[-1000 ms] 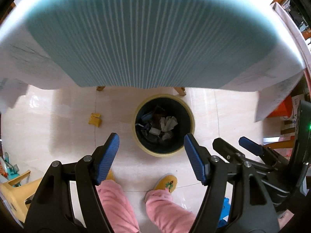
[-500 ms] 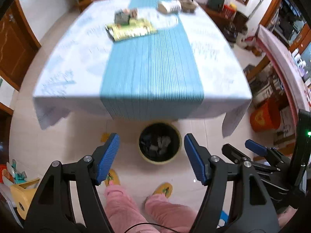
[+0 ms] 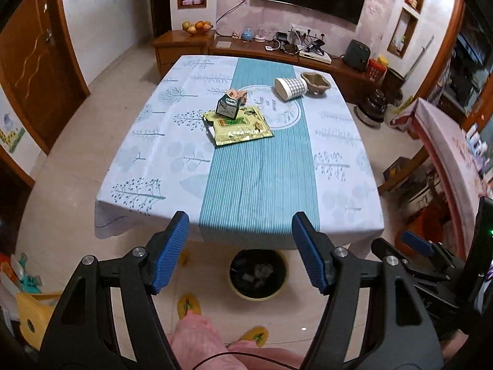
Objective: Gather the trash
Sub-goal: 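Move both open tools back up to the table, then grasp the milk carton with the left tool while the right tool grasps the checked cup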
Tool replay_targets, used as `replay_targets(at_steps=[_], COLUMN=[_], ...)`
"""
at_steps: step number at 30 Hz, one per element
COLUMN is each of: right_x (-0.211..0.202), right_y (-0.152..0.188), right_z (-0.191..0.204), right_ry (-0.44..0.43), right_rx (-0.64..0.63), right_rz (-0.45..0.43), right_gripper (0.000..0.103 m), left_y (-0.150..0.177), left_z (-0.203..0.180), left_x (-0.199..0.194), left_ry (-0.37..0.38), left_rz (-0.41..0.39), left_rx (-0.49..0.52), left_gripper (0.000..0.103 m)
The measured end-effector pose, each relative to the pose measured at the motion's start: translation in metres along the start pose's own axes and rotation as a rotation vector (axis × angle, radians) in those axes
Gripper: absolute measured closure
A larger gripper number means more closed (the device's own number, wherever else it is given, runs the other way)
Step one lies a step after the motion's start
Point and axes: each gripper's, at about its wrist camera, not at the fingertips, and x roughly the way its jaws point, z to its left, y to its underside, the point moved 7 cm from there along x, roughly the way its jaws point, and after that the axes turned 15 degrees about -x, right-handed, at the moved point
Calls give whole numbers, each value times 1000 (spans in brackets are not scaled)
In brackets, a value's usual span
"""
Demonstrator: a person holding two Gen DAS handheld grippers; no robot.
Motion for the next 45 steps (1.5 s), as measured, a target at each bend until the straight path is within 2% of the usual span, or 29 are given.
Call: replay_targets(at_steps=[5,10,17,21,24,29,34,35,37,38,39,45], right_x=[13,40,103,154,189,254,294,301,310,316,323,354], right_y=[-54,-113,-176,-212,-228,-253,-261,-263,-264,-266,-268,-276], right_z=[5,5,-5,-18,-31,-53,-70,-72,-76,-78,-80,-95], right_ry=[-1,19,78,109,116,117,120,116,112,109,106,79], right_rx=[-8,10,73,143,197,316,390,402,417,425,430,480], right_rz=[-54,-71,-28,11,33,67,80,79,82,85,90,79], right_gripper=[20,20,21,23,23,23,23,23,23,23,23,23], left_y=[-42,-92,-173,-207,-224,-232,-230,-228,-227,-225,-224,-233], left_z=[1,1,-6,-17,-28,-36,-38,-38,-37,-37,-36,-39], left_x=[19,63,161,226,277,348,410,418,430,435,438,446], left_ry=[5,33,82,95,93,51,19,11,11,19,24,100], left_rz=[9,42,154,250,312,392,496,506,533,547,558,517], left_rx=[10,18,45,80,109,140,141,140,131,125,121,113], left_gripper=[37,37,37,37,37,37,37,39,49,57,60,61])
